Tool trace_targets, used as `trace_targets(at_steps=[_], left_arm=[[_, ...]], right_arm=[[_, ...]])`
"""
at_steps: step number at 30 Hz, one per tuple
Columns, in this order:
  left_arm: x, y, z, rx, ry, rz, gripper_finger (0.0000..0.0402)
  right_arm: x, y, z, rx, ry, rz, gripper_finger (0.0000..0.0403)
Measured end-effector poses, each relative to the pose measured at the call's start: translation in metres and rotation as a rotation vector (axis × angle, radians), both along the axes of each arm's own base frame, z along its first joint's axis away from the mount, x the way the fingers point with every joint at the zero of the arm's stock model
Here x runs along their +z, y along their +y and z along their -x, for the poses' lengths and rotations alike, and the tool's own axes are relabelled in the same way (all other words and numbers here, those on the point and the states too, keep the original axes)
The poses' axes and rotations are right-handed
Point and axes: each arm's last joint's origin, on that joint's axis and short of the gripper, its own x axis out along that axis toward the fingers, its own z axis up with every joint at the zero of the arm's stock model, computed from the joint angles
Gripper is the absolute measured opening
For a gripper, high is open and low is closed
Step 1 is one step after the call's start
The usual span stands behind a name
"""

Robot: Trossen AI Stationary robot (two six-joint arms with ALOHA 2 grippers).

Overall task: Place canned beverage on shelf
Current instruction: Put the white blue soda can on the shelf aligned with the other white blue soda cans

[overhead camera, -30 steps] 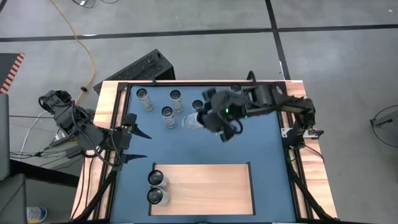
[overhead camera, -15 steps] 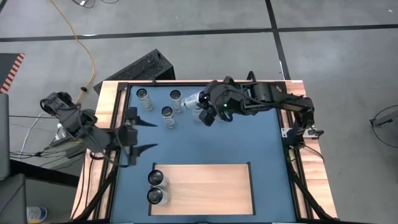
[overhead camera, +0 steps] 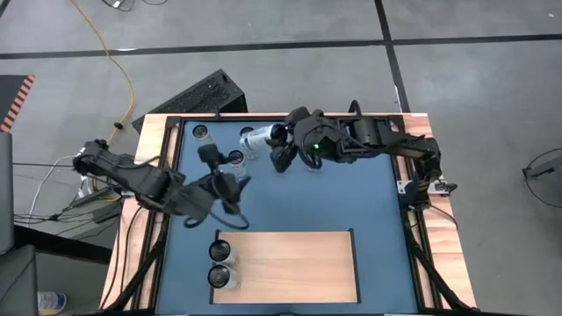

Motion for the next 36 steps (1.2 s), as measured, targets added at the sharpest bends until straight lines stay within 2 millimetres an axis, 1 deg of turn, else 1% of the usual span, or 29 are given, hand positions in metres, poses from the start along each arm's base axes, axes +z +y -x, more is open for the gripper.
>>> trace_targets(at_steps=[2, 4, 6, 10, 13, 16, 19, 26, 31, 34, 36], left_arm=[[-0.002, 0.0, -0.005, 0.098, -0.01, -0.077, 0.0286], [-0.003, 0.0, -0.008, 0.148, 0.005, -0.137, 0.0286], [-0.005, -0.002, -0.011, 0.131, 0.024, -0.145, 0.0286], [-0.008, 0.0, -0.016, 0.037, 0.047, -0.081, 0.0286], [-0.005, 0.001, -0.015, 0.01, 0.034, -0.049, 0.0286], [0.001, 0.003, -0.011, -0.009, 0.001, -0.028, 0.0286], [0.005, 0.009, -0.009, 0.014, -0.019, -0.021, 0.0286], [0.004, 0.023, -0.012, 0.06, -0.001, -0.031, 0.0286], [0.005, 0.02, -0.01, 0.077, 0.005, -0.062, 0.0286], [0.006, 0.02, -0.008, 0.142, 0.013, -0.122, 0.0286], [0.007, 0.021, -0.008, 0.145, 0.016, -0.126, 0.0286]], right_arm=[[-0.001, -0.001, -0.001, 0.021, -0.001, -0.025, 0.021], [0.0, 0.0, -0.001, 0.041, -0.005, -0.037, 0.0208], [0.001, 0.001, -0.002, 0.057, -0.017, -0.037, 0.0206], [0.006, 0.004, -0.005, 0.099, -0.06, -0.017, 0.0209], [0.006, 0.003, -0.005, 0.102, -0.054, -0.007, 0.0209], [0.006, 0.004, -0.005, 0.114, -0.054, -0.005, 0.0209], [0.007, 0.007, -0.005, 0.13, -0.062, 0.009, 0.0209], [0.007, 0.01, -0.005, 0.129, -0.055, 0.023, 0.0209], [0.008, 0.008, -0.006, 0.141, -0.057, 0.027, 0.0209], [0.01, 0.009, -0.007, 0.161, -0.084, 0.025, 0.0209], [0.011, 0.011, -0.007, 0.174, -0.092, 0.026, 0.0209]])
